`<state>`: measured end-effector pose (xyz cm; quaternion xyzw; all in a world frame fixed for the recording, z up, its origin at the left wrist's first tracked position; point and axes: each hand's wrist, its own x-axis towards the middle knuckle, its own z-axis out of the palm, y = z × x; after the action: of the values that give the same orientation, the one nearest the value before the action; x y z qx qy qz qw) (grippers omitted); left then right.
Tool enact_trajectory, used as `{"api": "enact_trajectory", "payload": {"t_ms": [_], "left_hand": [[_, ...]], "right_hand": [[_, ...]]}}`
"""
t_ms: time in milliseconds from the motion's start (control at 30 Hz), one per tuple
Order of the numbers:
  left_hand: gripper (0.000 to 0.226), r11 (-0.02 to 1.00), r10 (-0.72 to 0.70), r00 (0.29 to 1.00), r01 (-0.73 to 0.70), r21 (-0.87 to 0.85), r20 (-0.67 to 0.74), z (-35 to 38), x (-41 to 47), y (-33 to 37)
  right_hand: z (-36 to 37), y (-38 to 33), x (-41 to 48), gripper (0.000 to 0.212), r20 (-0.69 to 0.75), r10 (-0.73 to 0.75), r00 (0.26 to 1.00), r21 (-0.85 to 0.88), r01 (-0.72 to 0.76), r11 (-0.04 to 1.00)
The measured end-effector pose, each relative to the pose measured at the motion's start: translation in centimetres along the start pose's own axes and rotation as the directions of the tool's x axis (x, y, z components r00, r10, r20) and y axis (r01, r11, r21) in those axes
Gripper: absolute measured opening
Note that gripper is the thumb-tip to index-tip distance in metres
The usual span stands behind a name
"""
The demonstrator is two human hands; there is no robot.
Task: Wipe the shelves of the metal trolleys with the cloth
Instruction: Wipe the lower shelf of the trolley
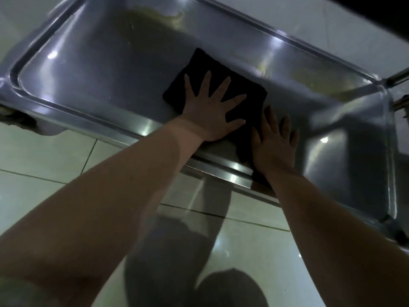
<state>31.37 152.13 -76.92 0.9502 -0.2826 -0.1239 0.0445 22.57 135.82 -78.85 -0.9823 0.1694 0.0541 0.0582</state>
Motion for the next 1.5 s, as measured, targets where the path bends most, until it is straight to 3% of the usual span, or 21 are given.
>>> {"api": "enact_trajectory", "payload": {"t_ms": [200,367,567,767,933,1133,1267,1333,1500], "left_hand": [[0.063,0.998,-0.043,0.997,0.039,0.054,0.066,2.0,-8.0,-1.0],[0.057,0.996,-0.088,0.994,0.086,-0.031,-0.068,0.9,0.2,0.9],[0.058,0.997,-0.071,0.997,0.072,-0.026,0.024,-1.2,8.0,3.9],[0.061,1.0,-0.008,0.998,0.007,-0.012,-0.06,0.4,1.3,1.5],[0.063,0.999,-0.026,0.999,0.027,0.027,-0.021,2.3,-7.2,-0.7],[0.062,0.999,-0.03,0.998,0.031,0.03,-0.055,2.1,-7.0,-0.6],[0.063,0.999,-0.023,0.995,0.025,0.021,-0.1,2.2,-7.6,-1.9],[0.064,0.998,-0.052,0.997,0.054,0.025,-0.061,1.5,-7.2,-4.4],[0.064,0.959,-0.28,0.96,0.28,0.033,-0.013,0.0,-7.4,-12.1]], "right_hand": [[0.3,-0.4,-0.1,0.054,-0.04,0.013,0.999,-0.013,-0.014,1.0],[0.5,-0.1,-0.2,0.055,-0.067,0.013,0.998,-0.032,-0.015,0.999],[0.6,0.2,0.0,0.062,-0.061,0.009,0.998,0.012,-0.009,1.0],[0.3,0.2,0.2,0.064,-0.032,0.008,0.999,0.007,-0.007,1.0],[0.0,-0.2,0.2,0.054,-0.006,0.055,0.998,0.027,-0.054,0.998],[-0.4,-4.1,-0.2,0.06,0.024,0.077,0.997,0.193,-0.08,0.978],[0.6,-3.7,-1.0,0.059,-0.051,0.019,0.998,0.102,-0.014,0.995],[0.6,-3.7,-1.1,0.058,-0.039,0.008,0.999,0.07,-0.006,0.998],[0.4,-4.5,-1.5,0.068,-0.001,-0.021,1.0,-0.031,0.021,0.999]]}}
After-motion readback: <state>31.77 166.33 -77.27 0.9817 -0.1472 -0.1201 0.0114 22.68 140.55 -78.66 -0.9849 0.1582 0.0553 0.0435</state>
